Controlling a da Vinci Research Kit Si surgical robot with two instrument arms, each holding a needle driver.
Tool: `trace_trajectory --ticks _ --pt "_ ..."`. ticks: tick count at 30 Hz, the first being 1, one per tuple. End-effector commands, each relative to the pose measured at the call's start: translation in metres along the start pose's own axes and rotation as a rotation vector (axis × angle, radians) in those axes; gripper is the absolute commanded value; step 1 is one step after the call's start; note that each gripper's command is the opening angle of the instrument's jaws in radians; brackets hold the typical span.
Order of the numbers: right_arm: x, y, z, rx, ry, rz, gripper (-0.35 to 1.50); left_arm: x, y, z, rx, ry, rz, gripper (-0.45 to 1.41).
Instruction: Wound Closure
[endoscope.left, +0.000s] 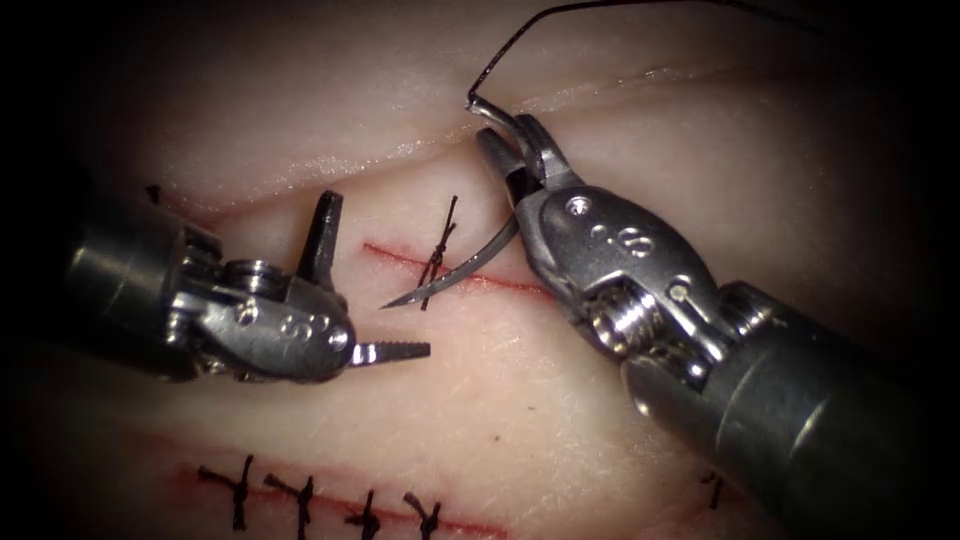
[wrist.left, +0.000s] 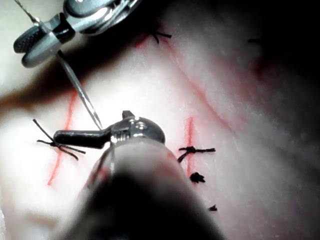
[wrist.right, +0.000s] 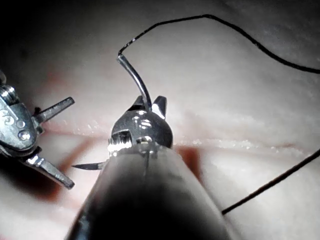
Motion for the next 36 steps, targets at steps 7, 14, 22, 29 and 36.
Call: trace_trajectory --ticks 7,14,22,29,36 --pt "-0.0017 0.008 -0.0033 0.294 0.116 -0.145 -0.35 0.0005 -0.0002 -0.0018 -0.242 0.159 -0.168 1.23" --pt "-0.003 0.0114 -0.0036 0.538 0.166 -0.398 -0.35 0.0001 0.0015 -0.0002 -0.445 0.239 -0.254 0.84" --pt "-0.0048 0.007 -0.0034 0.694 0.336 -0.717 -0.35 -0.0006 0.0052 0.005 -0.485 0.174 -0.228 0.09" --pt "-0.0035 0.0051 -0.0019 0.681 0.401 -0.922 -0.35 -0.0034 0.007 0.0081 -0.498 0.042 -0.148 -0.1" --pt "-0.0033 0.0046 -0.0001 0.654 0.432 -1.013 -0.35 -0.0054 0.0075 0.0099 -0.459 -0.011 -0.118 -0.1"
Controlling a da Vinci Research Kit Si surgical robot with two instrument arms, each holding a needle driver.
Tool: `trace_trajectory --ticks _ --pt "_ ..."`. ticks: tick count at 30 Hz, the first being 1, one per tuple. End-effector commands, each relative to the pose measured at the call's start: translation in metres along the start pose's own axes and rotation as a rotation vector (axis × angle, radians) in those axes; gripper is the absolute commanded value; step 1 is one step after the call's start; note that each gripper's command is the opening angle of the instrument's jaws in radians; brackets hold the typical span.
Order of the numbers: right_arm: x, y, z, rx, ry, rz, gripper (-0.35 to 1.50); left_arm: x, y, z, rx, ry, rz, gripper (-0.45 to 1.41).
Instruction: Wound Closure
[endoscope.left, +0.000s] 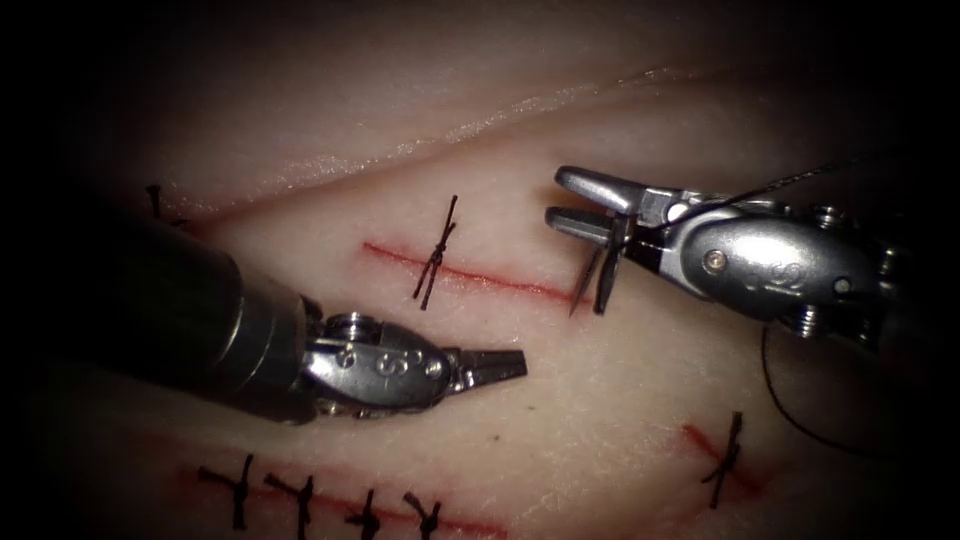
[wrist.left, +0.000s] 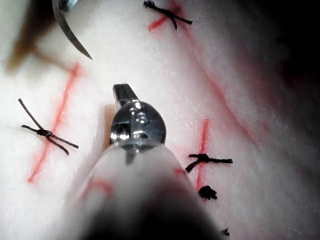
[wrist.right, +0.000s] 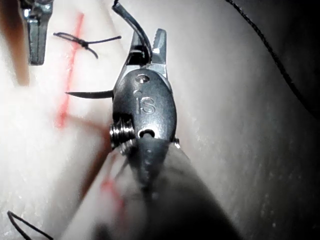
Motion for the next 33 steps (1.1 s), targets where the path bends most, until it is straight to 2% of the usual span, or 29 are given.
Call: trace_trajectory --ticks 1,5,16,23,33 --pt "-0.0006 0.0 0.0015 0.003 -0.001 -0.013 -0.35 -0.0008 0.0002 0.0008 0.006 -0.007 -0.005 -0.1" --pt "-0.0017 0.0 0.0029 0.017 -0.01 -0.039 -0.35 -0.002 -0.0004 0.0018 0.079 -0.099 -0.006 -0.1" --pt "-0.0035 0.0009 0.0042 0.017 0.008 -0.063 -0.35 -0.0028 -0.0017 0.0021 0.137 -0.14 -0.049 -0.1" --pt "-0.0038 0.0011 0.005 0.013 0.018 -0.086 -0.35 -0.0036 -0.0021 0.0028 0.128 -0.146 -0.054 -0.1" --pt "-0.0063 -0.0003 0.0055 0.007 0.022 -0.141 -0.35 -0.0035 -0.0022 0.0027 0.119 -0.149 -0.054 -0.11"
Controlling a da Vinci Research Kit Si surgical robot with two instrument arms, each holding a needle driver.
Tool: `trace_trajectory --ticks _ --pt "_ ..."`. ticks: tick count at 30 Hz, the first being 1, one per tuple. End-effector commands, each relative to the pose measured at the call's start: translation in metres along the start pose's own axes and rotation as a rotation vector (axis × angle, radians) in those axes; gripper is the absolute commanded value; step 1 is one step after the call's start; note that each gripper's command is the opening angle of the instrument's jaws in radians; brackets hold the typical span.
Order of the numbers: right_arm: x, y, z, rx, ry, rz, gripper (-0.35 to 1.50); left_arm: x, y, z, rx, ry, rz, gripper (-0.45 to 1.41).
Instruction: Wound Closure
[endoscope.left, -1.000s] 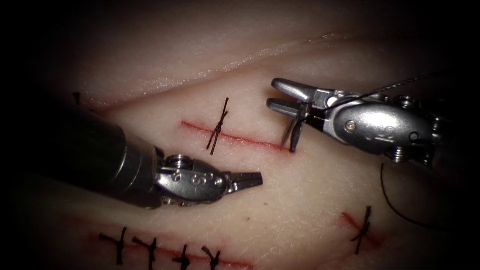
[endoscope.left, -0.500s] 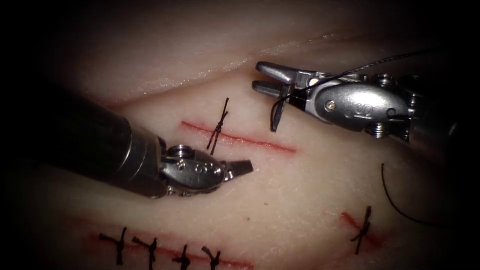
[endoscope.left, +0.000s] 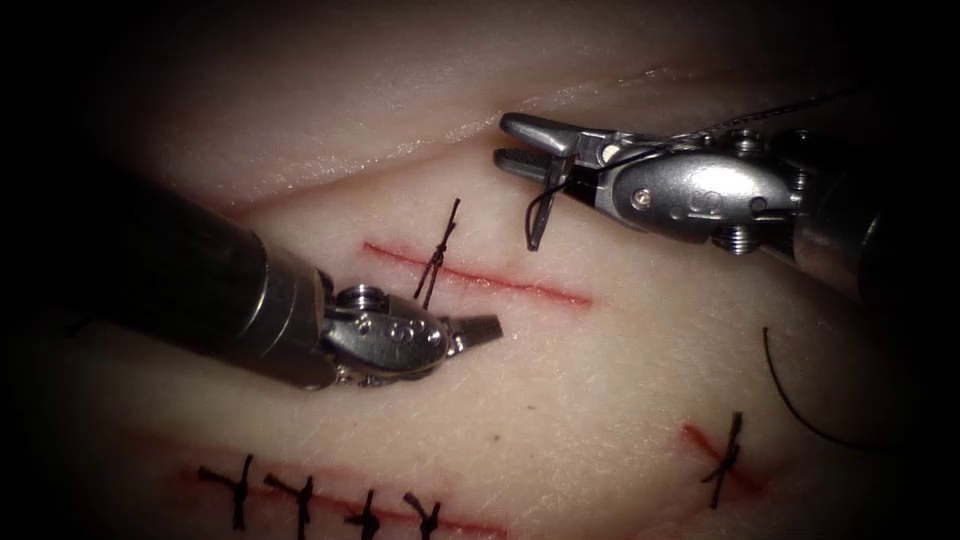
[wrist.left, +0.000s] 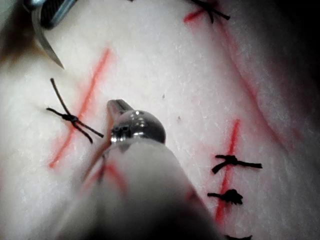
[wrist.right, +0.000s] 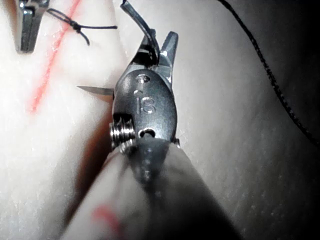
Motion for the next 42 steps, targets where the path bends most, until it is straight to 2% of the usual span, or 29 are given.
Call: trace_trajectory --ticks 1,9,15,20,25,30,42 --pt "-0.0006 -0.0008 0.001 0.0 0.001 -0.006 -0.35 -0.0005 0.0004 0.0004 -0.003 -0.002 -0.001 -0.11" --pt "-0.0002 -0.0018 0.0015 -0.003 -0.002 -0.046 -0.35 -0.0003 0.0004 0.0 -0.009 -0.002 -0.004 -0.11" --pt "0.0005 -0.0033 0.0015 -0.013 -0.029 -0.232 -0.35 -0.0004 0.0004 -0.0003 -0.021 0.001 -0.008 -0.11" --pt "0.0007 -0.0057 0.0014 -0.032 -0.066 -0.366 -0.35 -0.0005 0.0005 -0.0007 -0.032 0.004 -0.013 -0.1" --pt "0.0004 -0.0096 0.0011 -0.056 -0.132 -0.486 -0.35 -0.0009 0.0005 -0.0016 -0.046 0.007 -0.021 -0.1" --pt "-0.0006 -0.0124 0.0011 -0.034 -0.151 -0.526 -0.35 -0.0013 0.0002 -0.0023 -0.054 0.008 -0.023 -0.11" --pt "-0.0016 -0.0153 0.0016 -0.009 -0.158 -0.496 -0.35 -0.0014 0.0002 -0.0025 -0.055 0.008 -0.022 -0.23"
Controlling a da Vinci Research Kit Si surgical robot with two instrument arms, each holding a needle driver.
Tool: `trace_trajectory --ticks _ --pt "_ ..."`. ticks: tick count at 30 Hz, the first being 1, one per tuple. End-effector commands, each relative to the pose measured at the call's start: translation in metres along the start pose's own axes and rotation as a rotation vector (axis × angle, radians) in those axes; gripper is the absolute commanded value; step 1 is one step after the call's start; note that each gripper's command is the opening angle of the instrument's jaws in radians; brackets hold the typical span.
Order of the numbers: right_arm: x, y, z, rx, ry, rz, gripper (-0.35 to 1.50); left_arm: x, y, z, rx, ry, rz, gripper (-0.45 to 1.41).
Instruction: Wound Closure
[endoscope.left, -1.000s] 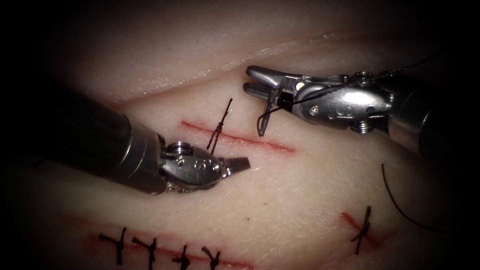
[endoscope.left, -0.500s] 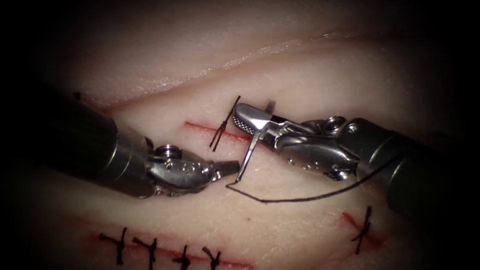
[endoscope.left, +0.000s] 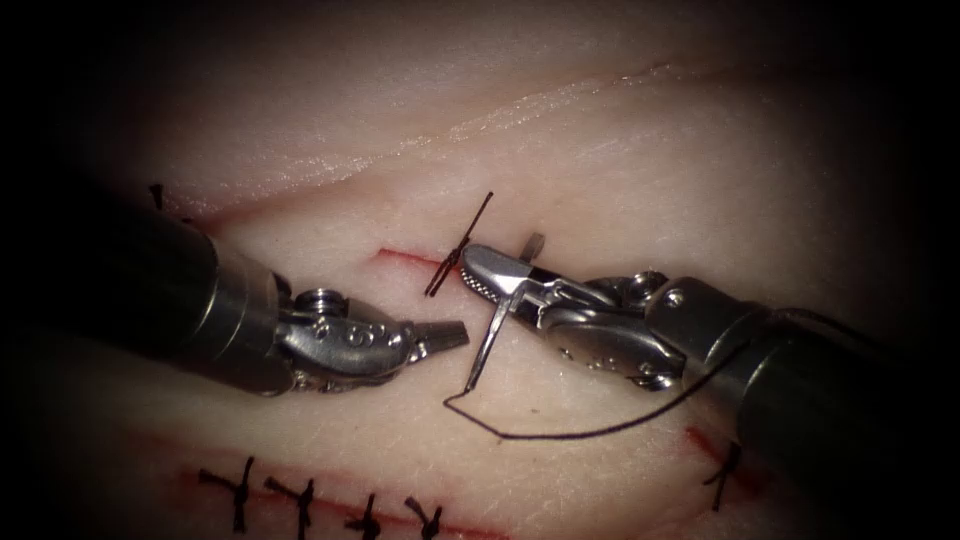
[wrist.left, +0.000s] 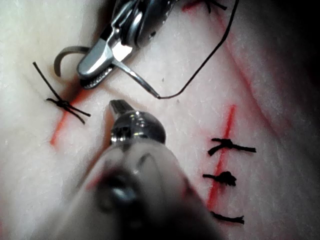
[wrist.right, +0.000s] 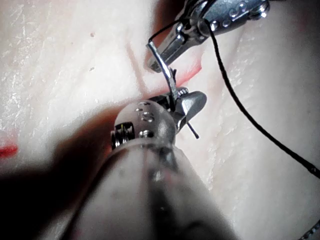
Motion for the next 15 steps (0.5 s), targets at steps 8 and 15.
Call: trace_trajectory --ticks 8,15 --pt "0.0003 -0.0046 0.0014 0.003 0.031 0.114 -0.35 -0.0008 0.0004 0.0004 0.007 -0.005 0.001 -0.32" --pt "0.0 -0.0062 0.0015 0.007 0.04 0.161 -0.35 -0.0008 0.0004 0.0004 0.008 -0.012 0.002 -0.37"
